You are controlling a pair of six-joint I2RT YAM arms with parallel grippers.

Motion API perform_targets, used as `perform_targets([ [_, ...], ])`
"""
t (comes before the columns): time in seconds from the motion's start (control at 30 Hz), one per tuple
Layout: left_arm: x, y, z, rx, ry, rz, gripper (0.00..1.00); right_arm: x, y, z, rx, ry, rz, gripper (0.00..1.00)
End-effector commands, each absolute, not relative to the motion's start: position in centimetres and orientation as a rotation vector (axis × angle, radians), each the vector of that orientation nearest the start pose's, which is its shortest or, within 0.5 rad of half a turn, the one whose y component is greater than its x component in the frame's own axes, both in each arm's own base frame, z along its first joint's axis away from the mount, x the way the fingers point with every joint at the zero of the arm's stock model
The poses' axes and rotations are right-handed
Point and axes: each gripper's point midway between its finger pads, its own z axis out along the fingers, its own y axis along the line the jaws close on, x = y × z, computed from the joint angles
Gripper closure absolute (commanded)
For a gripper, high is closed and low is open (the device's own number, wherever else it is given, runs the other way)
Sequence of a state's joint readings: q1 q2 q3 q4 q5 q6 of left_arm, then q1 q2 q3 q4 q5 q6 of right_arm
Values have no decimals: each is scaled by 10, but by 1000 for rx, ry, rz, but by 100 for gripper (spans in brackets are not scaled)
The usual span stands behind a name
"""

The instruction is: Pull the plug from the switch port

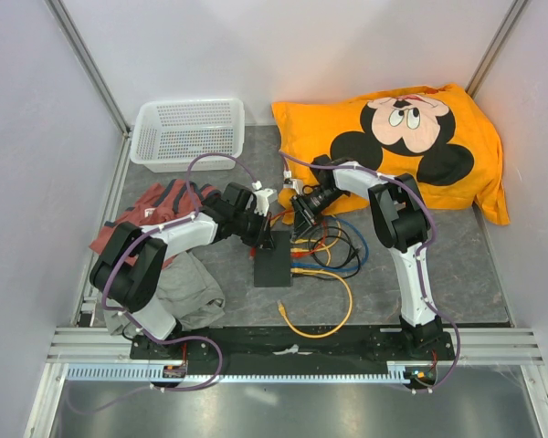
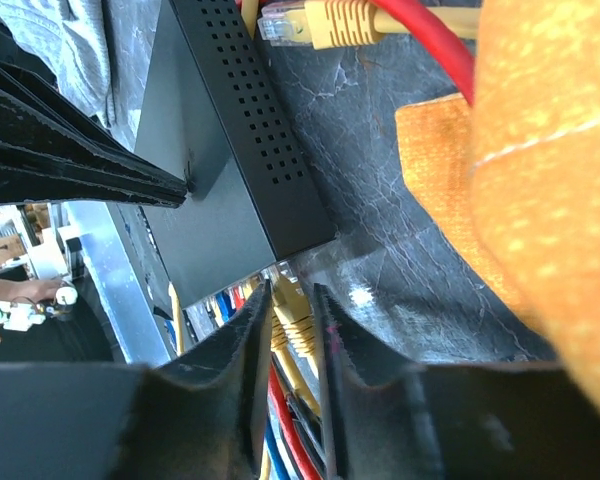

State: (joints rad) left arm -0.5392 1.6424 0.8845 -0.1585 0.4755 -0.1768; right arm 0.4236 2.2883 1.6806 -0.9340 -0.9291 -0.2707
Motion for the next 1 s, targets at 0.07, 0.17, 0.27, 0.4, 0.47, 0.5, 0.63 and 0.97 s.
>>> perform_targets([
  [0.07, 270, -246, 24, 671, 2527, -744, 99, 298, 289, 28, -1051, 2667, 1439, 66],
  [0.17, 269, -246, 24, 673, 2525, -745, 98, 293, 291, 25, -1071, 2673, 1444, 64],
  [0.27, 269, -247, 25, 678, 2519, -745, 98, 292, 292, 22, -1083, 2676, 1436, 67],
  [0.4, 269, -247, 24, 679, 2522, -741, 99, 294, 293, 20, -1086, 2675, 1426, 69],
  [0.47, 269, -247, 25, 679, 2519, -741, 98, 294, 293, 20, -1086, 2676, 1426, 69],
  [0.5, 269, -247, 25, 682, 2518, -741, 98, 294, 293, 20, -1086, 2677, 1424, 70],
  [0.63, 269, -248, 25, 688, 2517, -740, 99, 294, 292, 18, -1095, 2678, 1412, 74],
  [0.97, 269, -248, 25, 691, 2509, -738, 98, 299, 287, 15, -1157, 2663, 1330, 90],
])
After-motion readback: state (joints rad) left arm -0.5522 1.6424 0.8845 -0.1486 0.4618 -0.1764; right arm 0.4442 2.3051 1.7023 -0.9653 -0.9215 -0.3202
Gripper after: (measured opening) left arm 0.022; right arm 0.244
